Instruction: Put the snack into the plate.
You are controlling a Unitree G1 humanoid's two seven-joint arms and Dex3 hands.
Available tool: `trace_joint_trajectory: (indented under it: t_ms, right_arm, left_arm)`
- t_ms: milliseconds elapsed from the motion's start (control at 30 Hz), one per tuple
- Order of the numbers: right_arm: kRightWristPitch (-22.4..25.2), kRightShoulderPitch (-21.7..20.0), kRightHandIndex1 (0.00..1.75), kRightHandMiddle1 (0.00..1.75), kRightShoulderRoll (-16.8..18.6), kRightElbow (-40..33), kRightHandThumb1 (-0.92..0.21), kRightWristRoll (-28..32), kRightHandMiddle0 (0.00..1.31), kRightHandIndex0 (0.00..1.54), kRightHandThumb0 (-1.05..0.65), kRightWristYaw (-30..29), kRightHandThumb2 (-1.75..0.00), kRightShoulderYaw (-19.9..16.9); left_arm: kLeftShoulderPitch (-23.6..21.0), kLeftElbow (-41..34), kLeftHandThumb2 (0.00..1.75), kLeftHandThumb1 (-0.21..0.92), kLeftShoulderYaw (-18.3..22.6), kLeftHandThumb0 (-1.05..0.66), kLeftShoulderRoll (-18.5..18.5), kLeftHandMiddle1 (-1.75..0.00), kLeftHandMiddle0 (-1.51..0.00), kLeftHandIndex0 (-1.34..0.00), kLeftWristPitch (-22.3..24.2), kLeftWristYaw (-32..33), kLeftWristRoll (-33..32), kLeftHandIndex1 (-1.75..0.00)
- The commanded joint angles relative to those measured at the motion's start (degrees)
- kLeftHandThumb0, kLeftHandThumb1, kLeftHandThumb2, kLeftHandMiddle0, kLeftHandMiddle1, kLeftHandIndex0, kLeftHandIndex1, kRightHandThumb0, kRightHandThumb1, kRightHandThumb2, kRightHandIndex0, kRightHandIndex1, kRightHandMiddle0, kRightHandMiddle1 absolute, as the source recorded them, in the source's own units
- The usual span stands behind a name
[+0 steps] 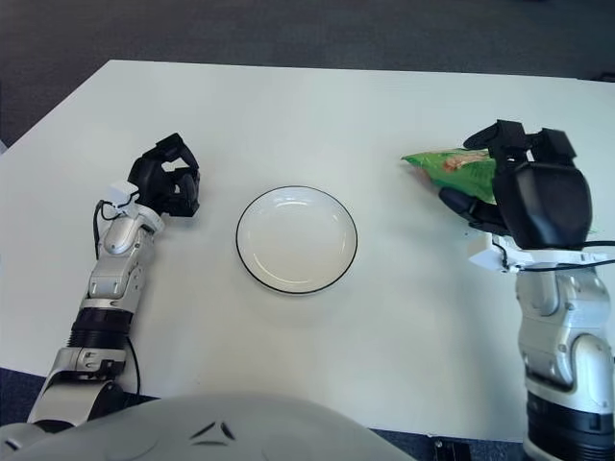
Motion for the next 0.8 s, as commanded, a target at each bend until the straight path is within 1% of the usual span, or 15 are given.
trace_joint_trajectory:
  t_ms: [0,167,333,567,767]
  right_arm:
    - [0.58,0.42,0.70,1.09,-1.80,2.36,-0.92,-0.75,0.00,0.03,-0.95,-0.86,-1.11,-1.08]
    - [0.79,0.40,0.66,1.04,-2.53,3.63,-0.92,-0.11,0.00,0.01,-0.96,-1.53,-1.13,-0.99]
    - [1.41,-1.37,0.56,0.96,-3.89,6.80,-0.92,0.32,0.00,0.00,-0.99,-1.70,-1.10,-0.60]
    - [2.30,-2.67,0.53,0.94,-5.26,9.45,-0.92,0.78,0.00,0.00,-0.99,-1.46,-1.10,-0.17]
    - [2.04,-5.39,0.53,0.94,-7.52,14.92,-0.92,1.71,0.00,0.00,-0.97,-2.03,-1.09,0.67]
  left_arm:
    - [2.35,1.66,1.45,0.21,-0.04,-0.52,-0.41,-1.75,-1.31,-0.70,-0.63,-0.58,0.27,-1.75]
    - [2.30,1.87,1.45,0.21,-0.02,-0.52,-0.39,-1.75,-1.31,-0.70,-0.98,-0.72,0.23,-1.75]
    - [2.21,2.23,1.45,0.21,0.05,-0.52,-0.48,-1.75,-1.32,-0.70,-1.49,-0.76,0.29,-1.75]
    - [2.31,2.16,1.45,0.21,0.10,-0.52,-0.64,-1.75,-1.31,-0.70,-1.56,-0.64,0.22,-1.75]
    - [2.41,2.13,1.45,0.21,0.02,-0.52,-0.54,-1.75,-1.31,-0.70,-1.64,-0.56,0.53,-1.75]
